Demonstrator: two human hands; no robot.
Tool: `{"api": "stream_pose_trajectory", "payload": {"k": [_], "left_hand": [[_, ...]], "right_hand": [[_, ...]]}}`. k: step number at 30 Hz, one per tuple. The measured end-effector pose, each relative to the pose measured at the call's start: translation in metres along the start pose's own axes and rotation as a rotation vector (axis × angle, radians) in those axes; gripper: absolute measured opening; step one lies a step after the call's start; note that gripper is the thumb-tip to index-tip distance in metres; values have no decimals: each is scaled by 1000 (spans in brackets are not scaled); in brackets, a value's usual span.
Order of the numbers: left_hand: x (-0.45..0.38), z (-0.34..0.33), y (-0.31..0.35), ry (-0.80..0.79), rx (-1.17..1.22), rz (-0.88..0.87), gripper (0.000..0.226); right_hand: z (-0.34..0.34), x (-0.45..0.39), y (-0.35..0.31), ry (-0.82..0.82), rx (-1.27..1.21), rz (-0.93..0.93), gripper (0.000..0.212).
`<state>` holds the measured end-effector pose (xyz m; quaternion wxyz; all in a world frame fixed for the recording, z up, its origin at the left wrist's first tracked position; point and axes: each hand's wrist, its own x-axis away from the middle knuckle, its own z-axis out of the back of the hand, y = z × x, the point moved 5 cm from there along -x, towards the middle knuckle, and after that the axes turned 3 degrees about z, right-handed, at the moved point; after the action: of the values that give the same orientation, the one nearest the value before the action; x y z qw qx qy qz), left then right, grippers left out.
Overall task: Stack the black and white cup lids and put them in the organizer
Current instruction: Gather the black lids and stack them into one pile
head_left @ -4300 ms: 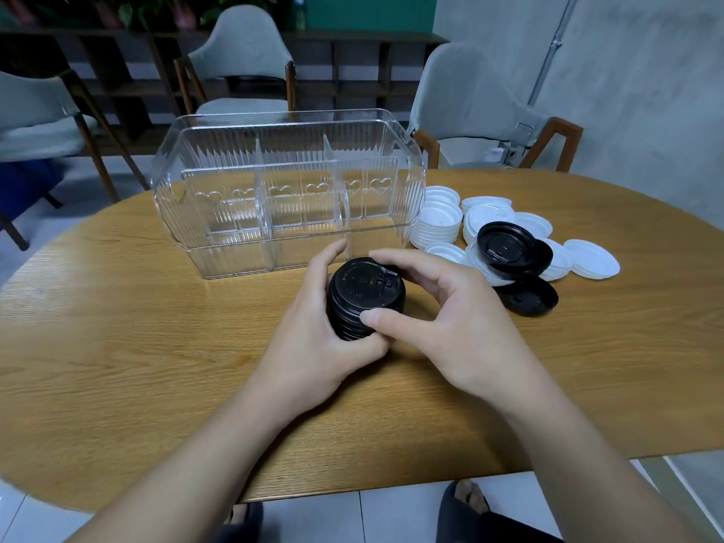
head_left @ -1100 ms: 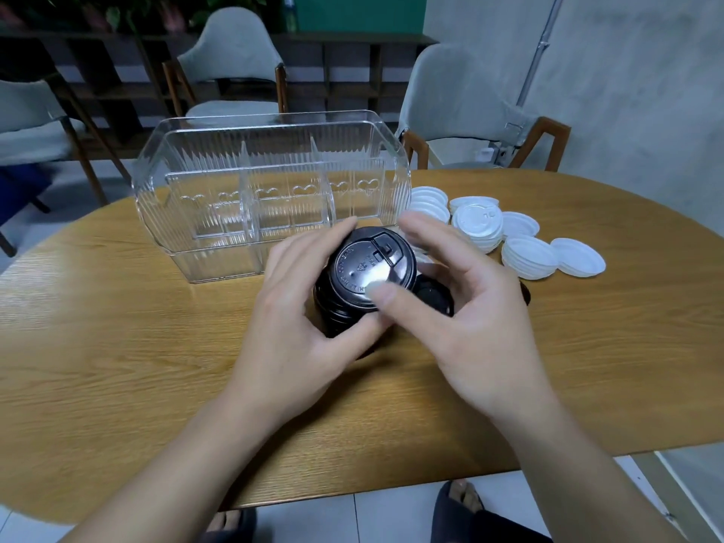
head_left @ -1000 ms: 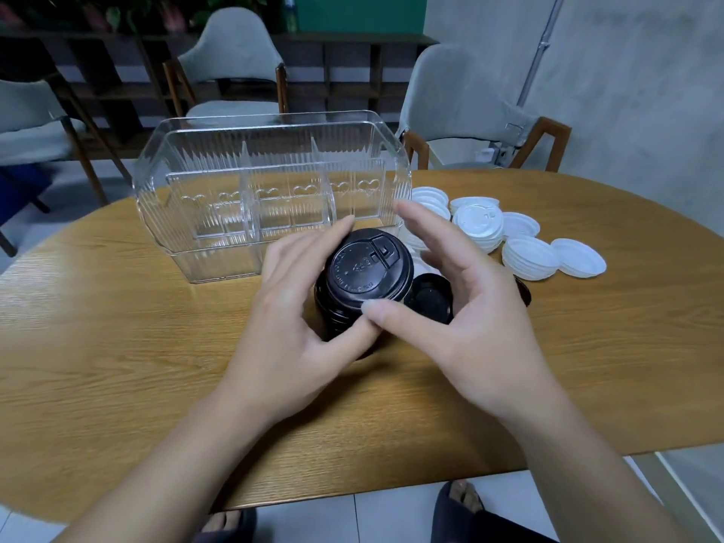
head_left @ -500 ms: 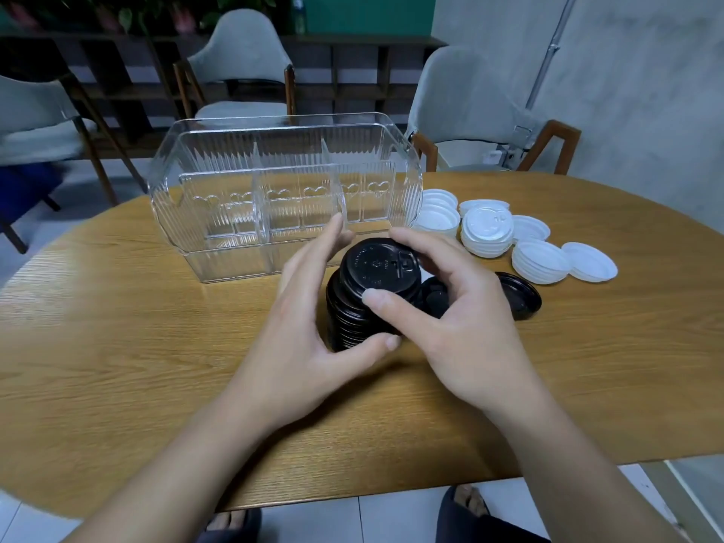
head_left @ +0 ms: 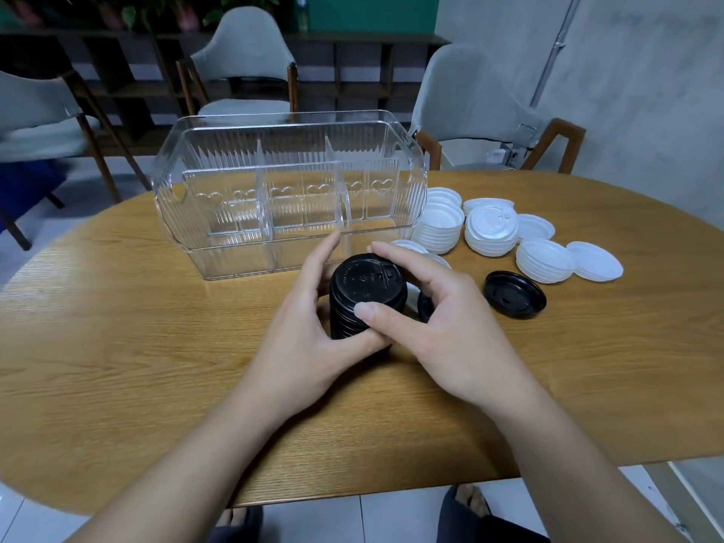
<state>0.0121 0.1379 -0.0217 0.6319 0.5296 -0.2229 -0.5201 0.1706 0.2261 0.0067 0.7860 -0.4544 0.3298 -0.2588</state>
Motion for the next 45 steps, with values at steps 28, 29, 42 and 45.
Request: {"api": "stream_pose_trajectory", "payload": {"k": [28,29,42,45], "left_hand": [[3,-1,-1,11,-78,-8,98],[3,-2,-1,8,-83,-8,98],[1,3,-5,79,-86,28,100],[0,3,-5,76,-90,24,100]], "right_hand": [[23,10,-10,74,168,15,80],[29,12,-9,94,189,18,74],[42,18,20,98,766,-25,50],[37,16,22,95,812,-39,46]]}}
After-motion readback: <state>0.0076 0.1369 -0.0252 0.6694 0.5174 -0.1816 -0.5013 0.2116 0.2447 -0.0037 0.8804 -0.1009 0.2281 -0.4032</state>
